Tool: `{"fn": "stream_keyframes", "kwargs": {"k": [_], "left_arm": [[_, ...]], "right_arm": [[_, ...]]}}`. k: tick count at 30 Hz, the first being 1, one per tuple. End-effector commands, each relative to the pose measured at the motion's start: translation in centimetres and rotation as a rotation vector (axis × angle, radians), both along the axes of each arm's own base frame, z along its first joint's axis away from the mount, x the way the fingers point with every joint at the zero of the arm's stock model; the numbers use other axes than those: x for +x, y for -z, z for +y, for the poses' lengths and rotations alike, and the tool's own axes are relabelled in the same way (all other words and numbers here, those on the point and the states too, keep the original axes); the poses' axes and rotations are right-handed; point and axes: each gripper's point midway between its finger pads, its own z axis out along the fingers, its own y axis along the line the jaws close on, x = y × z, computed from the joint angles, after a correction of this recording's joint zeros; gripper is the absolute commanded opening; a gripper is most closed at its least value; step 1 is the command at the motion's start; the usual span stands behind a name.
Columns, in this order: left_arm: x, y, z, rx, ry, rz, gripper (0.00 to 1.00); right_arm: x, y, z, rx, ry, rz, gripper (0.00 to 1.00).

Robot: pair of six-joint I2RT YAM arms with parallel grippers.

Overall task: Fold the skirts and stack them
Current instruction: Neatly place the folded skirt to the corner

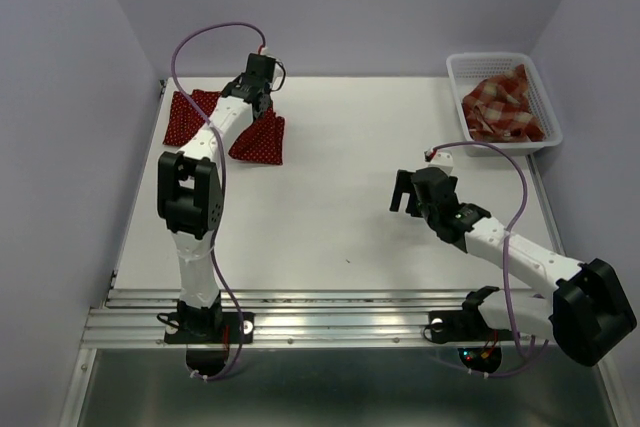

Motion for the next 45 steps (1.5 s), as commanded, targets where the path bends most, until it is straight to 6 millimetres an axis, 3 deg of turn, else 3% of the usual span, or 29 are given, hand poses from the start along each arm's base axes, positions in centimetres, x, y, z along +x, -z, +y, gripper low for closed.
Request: {"fn": "stream_keyframes", "kwargs": {"k": [1, 11, 16, 20, 27, 31, 34, 38, 40, 41, 43, 44, 45], "left_arm": [[1.6, -4.3, 1.6, 0.048, -0.021, -0.082, 0.00], [2.7, -9.7, 3.3, 0.052, -0.055, -0.200, 0.00], [3.5, -11.0, 3.9, 0.052, -0.049, -0.229, 0.00], [4.5, -10.4, 4.6, 0.045, -0.052, -0.225, 0.00], [6.0, -9.5, 7.8, 0.027, -0.093, -0.216, 0.00], [6.4, -7.3, 9.6, 0.031, -0.089, -0.179, 0.00], [7.1, -6.7, 10.6, 0.034, -0.101, -0.193, 0.00], [8.3, -4.6, 13.2, -0.015, -0.140, -0.172, 0.00], [8.9, -3.4, 13.2, -0.034, -0.137, -0.159, 0.01], [8.8, -3.0, 15.0, -0.031, -0.163, -0.151, 0.15], [9.1, -2.0, 16.3, -0.026, -0.207, -0.148, 0.55], [9.2, -2.1, 17.1, -0.014, -0.243, -0.162, 0.65], [9.3, -2.2, 17.6, -0.020, -0.262, -0.173, 0.96]], "right_arm": [[0.7, -1.0, -0.1, -0.015, 0.016, -0.038, 1.00], [0.5, -0.7, 0.5, 0.004, -0.010, -0.022, 1.00], [0.5, -0.5, 0.6, 0.006, -0.016, -0.016, 1.00], [0.5, -0.3, 0.7, 0.001, -0.020, -0.008, 1.00], [0.8, 0.0, 0.8, -0.006, -0.016, 0.004, 1.00], [1.1, 0.2, 1.1, -0.011, -0.019, 0.014, 1.00], [1.2, 0.2, 1.2, -0.013, -0.019, 0.016, 1.00], [1.6, -0.6, 1.2, -0.015, -0.018, -0.005, 1.00], [1.9, -1.3, 1.3, -0.011, -0.022, -0.022, 1.00], [2.0, -1.6, 1.4, -0.010, -0.026, -0.028, 1.00], [2.1, -2.4, 1.5, -0.008, -0.032, -0.043, 1.00], [2.2, -2.9, 1.5, -0.007, -0.030, -0.047, 1.00], [2.3, -3.3, 1.5, -0.006, -0.027, -0.052, 1.00]]}}
